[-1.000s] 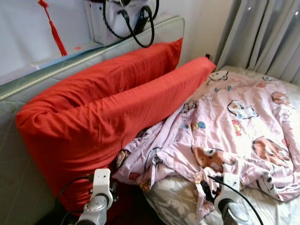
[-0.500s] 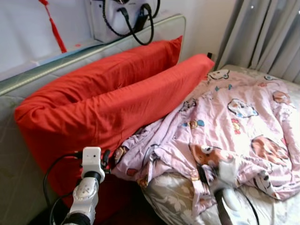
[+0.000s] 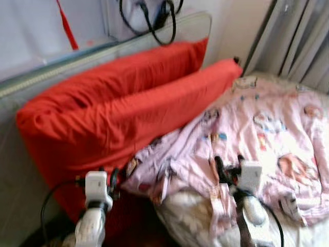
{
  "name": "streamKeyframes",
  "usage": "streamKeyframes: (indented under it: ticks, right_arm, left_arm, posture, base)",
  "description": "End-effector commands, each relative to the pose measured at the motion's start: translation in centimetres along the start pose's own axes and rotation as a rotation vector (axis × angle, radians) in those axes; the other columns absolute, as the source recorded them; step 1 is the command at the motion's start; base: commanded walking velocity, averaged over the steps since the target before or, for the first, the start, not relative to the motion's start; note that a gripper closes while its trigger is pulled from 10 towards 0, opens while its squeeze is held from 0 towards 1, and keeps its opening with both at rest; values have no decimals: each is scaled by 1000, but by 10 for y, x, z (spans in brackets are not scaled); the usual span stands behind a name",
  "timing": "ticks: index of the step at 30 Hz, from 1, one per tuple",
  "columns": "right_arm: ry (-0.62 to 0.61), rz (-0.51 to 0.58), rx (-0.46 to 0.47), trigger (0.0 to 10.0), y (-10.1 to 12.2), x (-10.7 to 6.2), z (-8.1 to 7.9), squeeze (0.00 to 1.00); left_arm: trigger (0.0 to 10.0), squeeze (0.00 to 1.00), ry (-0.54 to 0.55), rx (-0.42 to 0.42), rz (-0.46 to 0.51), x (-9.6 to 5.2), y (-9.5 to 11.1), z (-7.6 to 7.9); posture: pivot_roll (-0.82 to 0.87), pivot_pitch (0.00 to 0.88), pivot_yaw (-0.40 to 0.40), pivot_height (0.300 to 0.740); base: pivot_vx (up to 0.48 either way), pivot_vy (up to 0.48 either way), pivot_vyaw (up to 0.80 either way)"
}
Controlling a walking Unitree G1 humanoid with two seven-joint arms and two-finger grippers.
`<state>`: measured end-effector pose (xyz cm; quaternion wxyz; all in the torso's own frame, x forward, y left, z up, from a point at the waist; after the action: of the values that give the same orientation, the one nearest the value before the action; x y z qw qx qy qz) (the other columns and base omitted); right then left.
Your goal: Clean up the room
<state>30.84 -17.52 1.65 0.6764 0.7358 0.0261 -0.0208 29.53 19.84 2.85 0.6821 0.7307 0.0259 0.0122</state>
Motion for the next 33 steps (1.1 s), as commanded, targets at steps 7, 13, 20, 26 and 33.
streamKeyframes:
  ticks: [7, 13, 20, 26, 33]
  right_arm:
    - [-6, -42, -34, 10000, 0, 2, 2, 0]
    - [-4, -68, -28, 10000, -4, 1, 1, 0]
    - [-8, -58, -22, 10000, -3, 0, -2, 0]
    - [-13, -81, -25, 10000, -8, -3, -1, 0]
    - [-9, -102, -29, 10000, -11, -4, 0, 0]
  left_arm:
    - [10000, 0, 6, 1, 8, 1, 9, -5]
    - [10000, 0, 4, 6, -18, -5, 6, -4]
    - [10000, 0, -3, -2, -30, -7, 7, 1]
    - [10000, 0, -11, -2, -40, -8, 6, 4]
    - [10000, 0, -18, -4, -49, -9, 6, 7]
  posture:
    - [117, 121, -66, 735]
    - [121, 139, -62, 695]
    - [124, 155, -65, 675]
    - [124, 167, -69, 675]
    - [123, 178, -72, 651]
  base:
    - [0, 0, 0]
    - [0, 0, 0]
    - [0, 0, 0]
    - [0, 0, 0]
    - [0, 0, 0]
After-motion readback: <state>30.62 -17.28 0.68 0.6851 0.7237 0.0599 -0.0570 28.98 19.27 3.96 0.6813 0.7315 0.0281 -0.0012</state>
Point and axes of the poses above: a point about 5 cm out from each wrist's last joint towards the gripper, its own x axis pointing out of the wrist towards the gripper, its own y axis along the axis of the wrist's last joint, z = x × y, the point moved 4 cm from there along x, pointing out of the wrist towards the gripper
